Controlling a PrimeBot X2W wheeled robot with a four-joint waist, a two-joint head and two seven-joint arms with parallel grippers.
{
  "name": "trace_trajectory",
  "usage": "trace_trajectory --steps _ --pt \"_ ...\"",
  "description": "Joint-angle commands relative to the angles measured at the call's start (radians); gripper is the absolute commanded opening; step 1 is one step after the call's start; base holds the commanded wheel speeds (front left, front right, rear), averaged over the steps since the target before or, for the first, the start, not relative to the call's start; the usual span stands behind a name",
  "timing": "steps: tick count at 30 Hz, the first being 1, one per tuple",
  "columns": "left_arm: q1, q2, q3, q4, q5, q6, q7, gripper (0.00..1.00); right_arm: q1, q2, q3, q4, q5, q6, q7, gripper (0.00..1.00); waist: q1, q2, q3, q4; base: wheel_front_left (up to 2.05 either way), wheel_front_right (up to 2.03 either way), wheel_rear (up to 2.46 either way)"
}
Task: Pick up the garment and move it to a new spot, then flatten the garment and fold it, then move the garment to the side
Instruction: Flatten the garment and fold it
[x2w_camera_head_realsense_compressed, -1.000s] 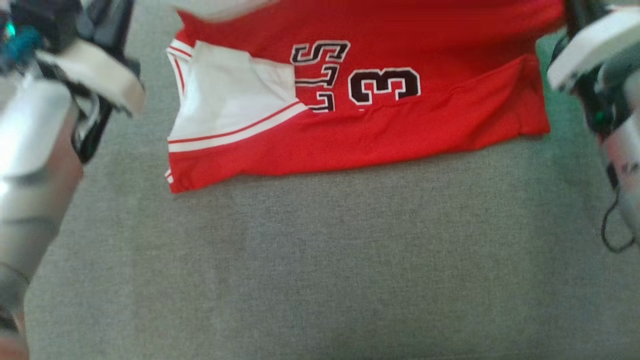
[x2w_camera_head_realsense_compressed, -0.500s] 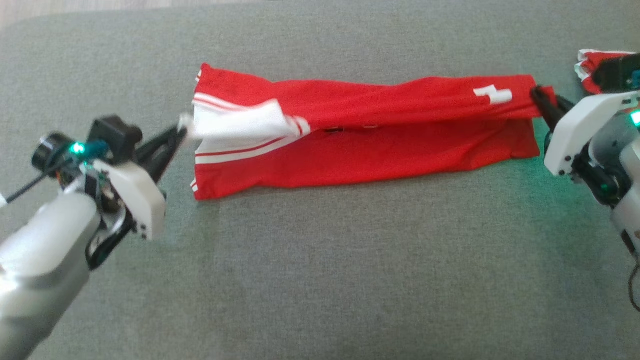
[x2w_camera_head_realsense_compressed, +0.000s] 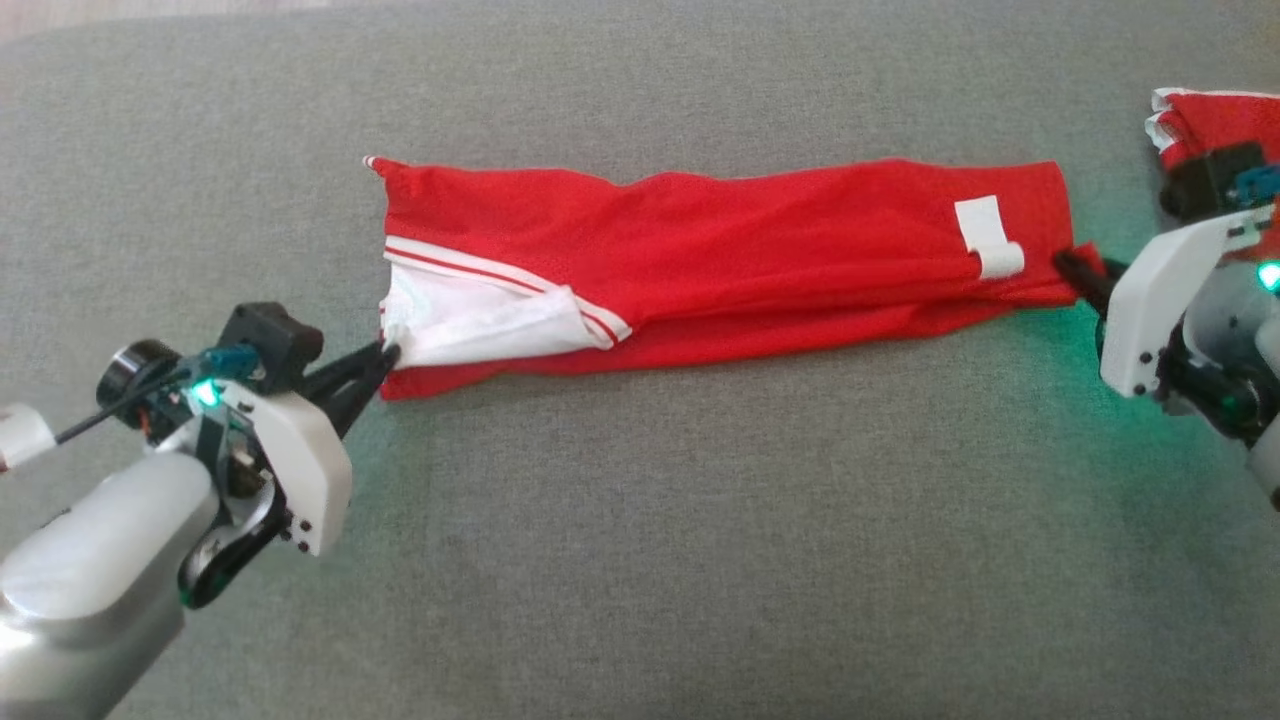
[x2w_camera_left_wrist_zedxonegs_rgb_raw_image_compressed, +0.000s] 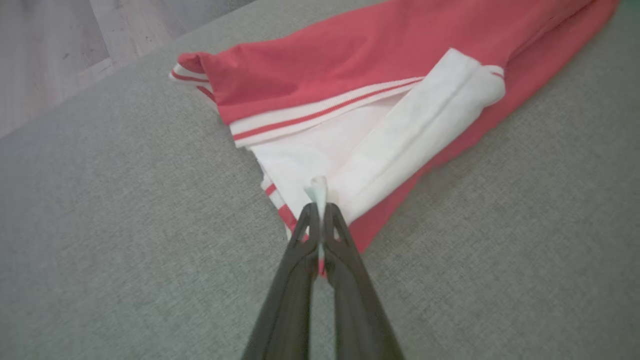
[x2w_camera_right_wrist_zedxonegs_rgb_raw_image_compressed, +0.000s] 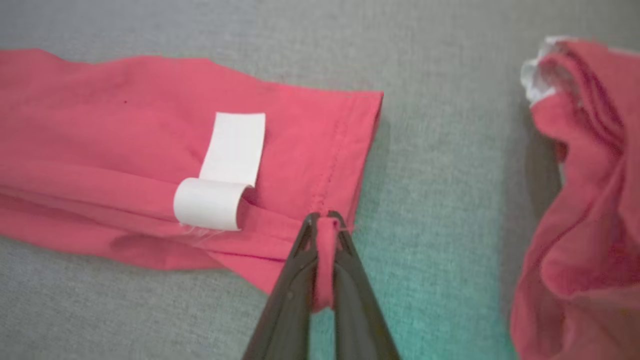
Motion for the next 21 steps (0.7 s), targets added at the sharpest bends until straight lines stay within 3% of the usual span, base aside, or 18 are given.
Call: trace_trajectory --steps 1,2,3,8,15,18,19,21 --pt "-0.018 0.050 0.042 -0.019 -0.009 0.011 0.004 0.00 0.025 -0.028 -0.003 -0.006 0.014 -0.001 0.012 1.00 -0.0001 0.0000 0.002 -0.003 0.00 0.00 0.00" --pt "-0.015 0.048 0.042 -0.021 -0.011 0.016 0.003 0.32 0.023 -0.027 -0.001 -0.008 0.012 -0.001 0.011 1.00 -0.0001 0.0000 0.003 -0.006 0.00 0.00 0.00" --pt "-0.010 0.047 0.046 -0.022 -0.015 0.022 -0.003 0.98 0.020 -0.025 -0.007 -0.005 0.015 -0.001 0.004 1.00 -0.0001 0.0000 0.002 -0.010 0.00 0.00 0.00" --pt "-0.003 0.036 0.108 -0.027 -0.024 0.088 -0.114 1.00 0.002 0.000 -0.057 -0.006 0.027 -0.001 -0.099 1.00 -0.0001 0.0000 -0.013 -0.027 0.00 0.00 0.00" --pt "0.030 -0.027 0.293 -0.047 -0.076 0.235 -0.399 1.00 -0.014 0.082 -0.180 -0.032 0.031 -0.001 -0.387 1.00 -0.0001 0.0000 -0.065 -0.052 0.00 0.00 0.00" --pt "0.078 -0.072 0.394 -0.087 -0.092 0.276 -0.434 1.00 -0.001 0.138 -0.242 -0.044 0.008 -0.001 -0.522 1.00 -0.0001 0.0000 -0.086 -0.061 0.00 0.00 0.00" --pt "0.078 -0.072 0.394 -0.087 -0.092 0.276 -0.434 1.00 -0.001 0.138 -0.242 -0.044 0.008 -0.001 -0.522 1.00 -0.0001 0.0000 -0.086 -0.061 0.00 0.00 0.00" --pt "0.119 -0.113 0.496 -0.140 -0.062 0.300 -0.436 1.00 0.016 0.182 -0.286 -0.053 -0.014 -0.001 -0.577 1.00 -0.0001 0.0000 -0.096 -0.065 0.00 0.00 0.00"
